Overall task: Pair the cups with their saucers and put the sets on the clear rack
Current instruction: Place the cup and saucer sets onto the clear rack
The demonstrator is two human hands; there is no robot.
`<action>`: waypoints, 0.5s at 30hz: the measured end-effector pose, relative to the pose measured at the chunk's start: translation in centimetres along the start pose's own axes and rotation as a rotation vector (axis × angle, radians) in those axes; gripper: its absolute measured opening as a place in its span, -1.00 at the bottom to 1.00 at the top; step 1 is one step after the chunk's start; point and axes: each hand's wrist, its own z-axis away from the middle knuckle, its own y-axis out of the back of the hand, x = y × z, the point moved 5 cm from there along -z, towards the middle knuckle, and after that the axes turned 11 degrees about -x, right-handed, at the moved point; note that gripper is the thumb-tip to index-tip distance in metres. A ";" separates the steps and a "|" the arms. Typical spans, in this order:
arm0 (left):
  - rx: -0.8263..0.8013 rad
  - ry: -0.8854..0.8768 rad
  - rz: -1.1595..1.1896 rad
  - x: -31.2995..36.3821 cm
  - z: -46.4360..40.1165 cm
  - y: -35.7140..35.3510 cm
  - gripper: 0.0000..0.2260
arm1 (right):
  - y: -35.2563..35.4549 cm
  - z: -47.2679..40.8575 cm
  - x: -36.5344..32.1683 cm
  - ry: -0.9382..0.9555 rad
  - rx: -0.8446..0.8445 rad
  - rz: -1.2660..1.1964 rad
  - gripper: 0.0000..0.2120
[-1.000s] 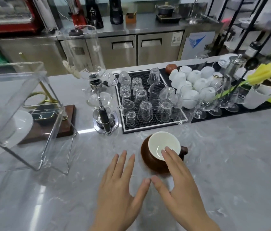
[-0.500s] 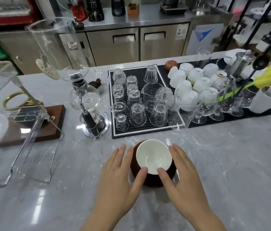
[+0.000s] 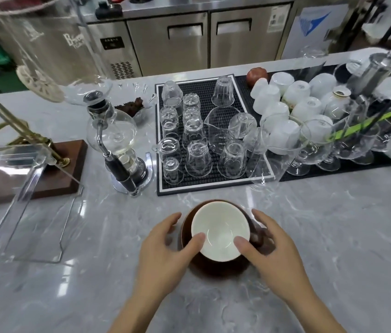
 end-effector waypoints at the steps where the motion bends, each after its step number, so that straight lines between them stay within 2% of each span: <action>1: -0.009 0.018 0.070 -0.3 -0.1 -0.1 -0.27 | -0.1 -0.2 0.3 -0.019 -0.015 -0.059 -0.32; 4: -0.044 0.055 0.252 -1.1 -0.5 -0.6 -0.25 | -0.1 -0.8 0.9 -0.046 -0.056 -0.151 -0.27; 9: -0.087 0.147 0.364 -1.7 -0.6 -0.9 -0.33 | 0.2 -1.1 1.4 -0.091 -0.086 -0.188 -0.21; 11: -0.127 0.179 0.420 -1.8 -0.6 -1.1 -0.40 | 0.2 -1.1 1.6 -0.117 -0.096 -0.191 -0.27; 13: -0.181 0.215 0.476 -1.7 -0.5 -1.2 -0.44 | 0.1 -1.2 1.7 -0.119 -0.122 -0.237 -0.42; 15: -0.214 0.233 0.456 -1.5 -0.5 -1.1 -0.46 | -0.1 -1.3 1.6 -0.110 -0.147 -0.270 -0.49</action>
